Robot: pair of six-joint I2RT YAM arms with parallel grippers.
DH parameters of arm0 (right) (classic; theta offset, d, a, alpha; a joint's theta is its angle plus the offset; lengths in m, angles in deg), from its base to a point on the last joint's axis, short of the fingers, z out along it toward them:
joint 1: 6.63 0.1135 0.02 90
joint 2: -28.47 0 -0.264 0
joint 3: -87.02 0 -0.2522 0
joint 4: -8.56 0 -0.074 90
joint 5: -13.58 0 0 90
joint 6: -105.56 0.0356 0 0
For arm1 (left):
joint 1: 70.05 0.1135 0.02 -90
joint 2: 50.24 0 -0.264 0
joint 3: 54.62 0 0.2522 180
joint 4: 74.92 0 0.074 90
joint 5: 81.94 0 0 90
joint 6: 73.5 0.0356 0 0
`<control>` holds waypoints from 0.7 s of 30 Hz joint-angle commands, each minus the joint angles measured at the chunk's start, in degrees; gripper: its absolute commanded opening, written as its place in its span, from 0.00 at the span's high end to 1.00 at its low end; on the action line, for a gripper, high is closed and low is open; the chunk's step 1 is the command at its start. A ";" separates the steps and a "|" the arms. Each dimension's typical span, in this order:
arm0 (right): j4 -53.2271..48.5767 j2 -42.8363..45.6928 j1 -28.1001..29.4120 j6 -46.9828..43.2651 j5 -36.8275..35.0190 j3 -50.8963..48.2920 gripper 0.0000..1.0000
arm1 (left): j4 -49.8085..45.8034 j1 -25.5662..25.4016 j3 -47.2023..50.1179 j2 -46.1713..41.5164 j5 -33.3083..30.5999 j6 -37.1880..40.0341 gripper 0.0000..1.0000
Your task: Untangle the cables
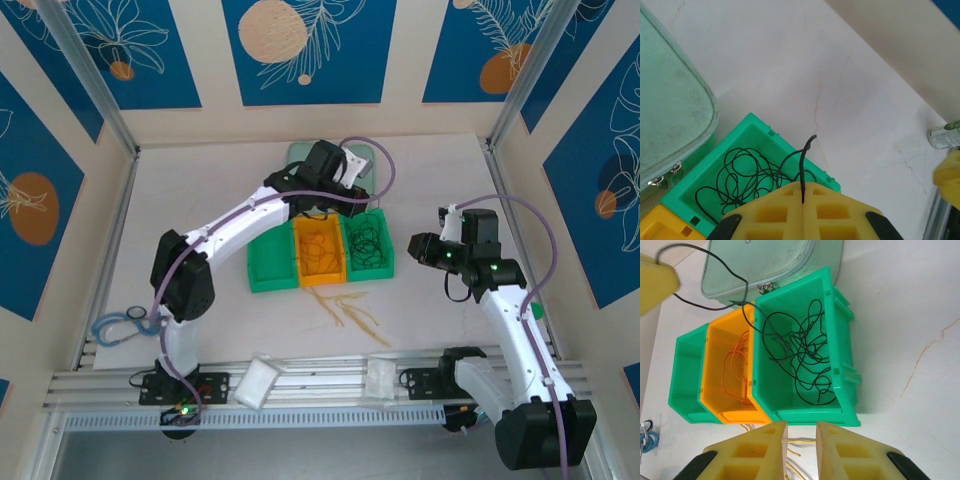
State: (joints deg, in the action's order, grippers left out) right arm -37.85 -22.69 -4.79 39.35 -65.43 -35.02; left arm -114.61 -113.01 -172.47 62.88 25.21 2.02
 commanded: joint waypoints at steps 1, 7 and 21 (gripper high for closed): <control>-0.40 0.54 -0.22 -0.92 1.76 -0.68 0.78 | 1.46 0.59 0.04 1.62 -0.45 0.85 0.94; -0.97 0.94 -0.29 -0.86 2.12 -0.44 0.78 | -3.82 0.70 -4.19 7.74 -3.37 1.29 0.94; -2.31 1.55 0.30 0.05 3.58 0.14 0.77 | -10.91 0.77 -10.27 15.20 -5.43 0.80 0.68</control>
State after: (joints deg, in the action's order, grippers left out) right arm -38.26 -21.84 -4.81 39.39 -63.82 -35.02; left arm -124.05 -112.88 -180.54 77.41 19.39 3.16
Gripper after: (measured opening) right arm 0.228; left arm 0.305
